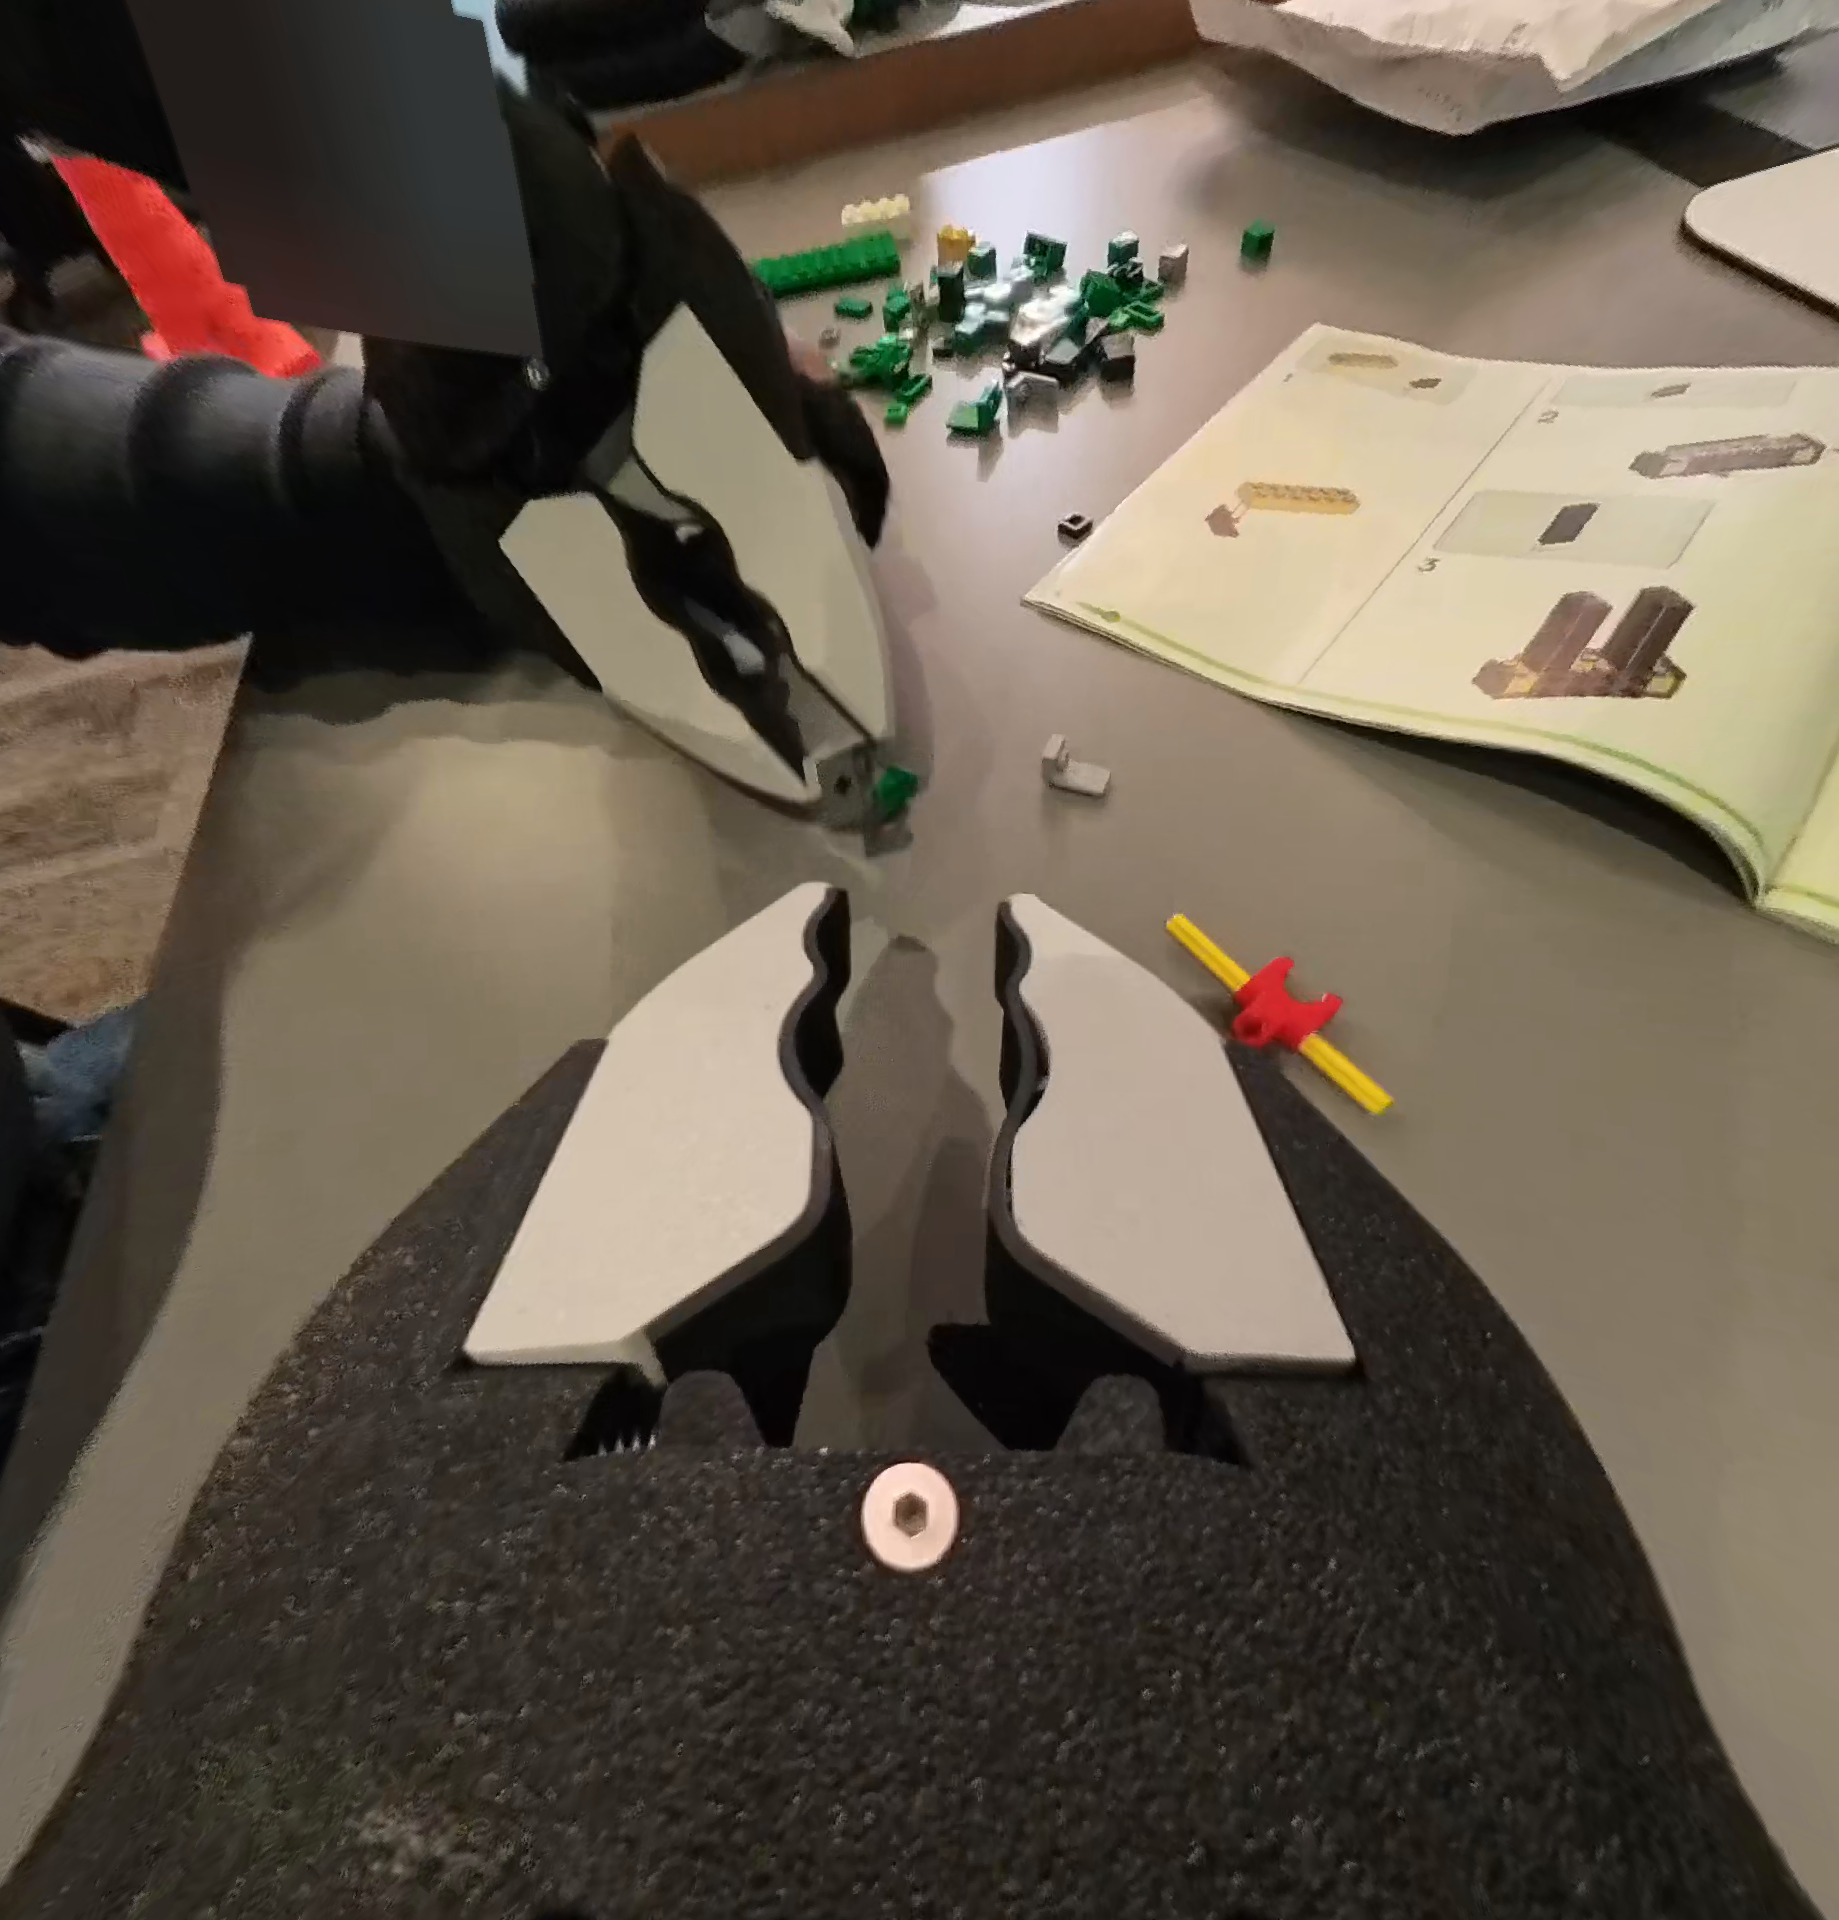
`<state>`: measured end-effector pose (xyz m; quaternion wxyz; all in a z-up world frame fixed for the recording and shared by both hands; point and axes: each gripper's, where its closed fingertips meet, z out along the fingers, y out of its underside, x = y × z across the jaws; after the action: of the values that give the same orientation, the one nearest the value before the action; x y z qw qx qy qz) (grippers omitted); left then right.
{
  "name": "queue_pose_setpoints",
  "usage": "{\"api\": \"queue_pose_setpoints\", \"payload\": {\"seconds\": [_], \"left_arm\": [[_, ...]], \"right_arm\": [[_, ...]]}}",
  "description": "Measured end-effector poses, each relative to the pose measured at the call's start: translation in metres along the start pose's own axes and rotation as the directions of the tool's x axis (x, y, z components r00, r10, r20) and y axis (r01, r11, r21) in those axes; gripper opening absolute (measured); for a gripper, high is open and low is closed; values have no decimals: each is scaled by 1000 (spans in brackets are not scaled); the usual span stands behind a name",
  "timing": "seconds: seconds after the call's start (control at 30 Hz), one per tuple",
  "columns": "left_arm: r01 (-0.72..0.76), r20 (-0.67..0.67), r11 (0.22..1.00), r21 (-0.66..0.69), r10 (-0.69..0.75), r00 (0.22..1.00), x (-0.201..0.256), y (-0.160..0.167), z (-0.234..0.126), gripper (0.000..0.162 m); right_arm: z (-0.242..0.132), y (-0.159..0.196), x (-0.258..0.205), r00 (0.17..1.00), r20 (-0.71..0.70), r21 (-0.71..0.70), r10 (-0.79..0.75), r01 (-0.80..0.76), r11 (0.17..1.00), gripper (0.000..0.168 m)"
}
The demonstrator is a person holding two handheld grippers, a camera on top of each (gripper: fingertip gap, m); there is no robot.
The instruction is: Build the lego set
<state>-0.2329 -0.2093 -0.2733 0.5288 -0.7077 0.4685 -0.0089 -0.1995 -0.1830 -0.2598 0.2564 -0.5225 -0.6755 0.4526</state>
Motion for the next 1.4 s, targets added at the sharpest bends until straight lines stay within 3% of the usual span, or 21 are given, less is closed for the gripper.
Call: {"api": "queue_pose_setpoints", "payload": {"seconds": [0.2, 0.3, 0.63, 0.87, 1.13, 1.3, 1.4], "left_arm": [[94, 295, 995, 21, -96, 951, -53, 22, -40, 16], [125, 357, 992, 25, -125, 926, -65, 29, -49, 16], [87, 346, 996, -12, -77, 935, -62, 31, -44, 16], [77, 345, 997, -11, -68, 936, -62, 29, -44, 16], [56, 332, 998, -9, -50, 942, -59, 27, -42, 16], [44, 327, 999, 0, -41, 944, -58, 25, -42, 16], [36, 325, 999, -5, -32, 945, -57, 24, -41, 16]], "right_arm": [[32, 4, -14, 984, 123, -195, -128, 150, 969, 17], [51, 9, -8, 981, 71, -286, -182, 195, 938, 9], [65, 13, -11, 984, -134, -292, -120, 77, 953, 6], [73, 11, -6, 983, -155, -307, -98, 46, 951, 10], [71, 11, 3, 976, -190, -326, -102, 35, 945, 0], [61, 16, 5, 980, -128, -341, -153, 102, 935, 0], [58, 10, 8, 985, -140, -293, -97, 52, 955, 1]]}}
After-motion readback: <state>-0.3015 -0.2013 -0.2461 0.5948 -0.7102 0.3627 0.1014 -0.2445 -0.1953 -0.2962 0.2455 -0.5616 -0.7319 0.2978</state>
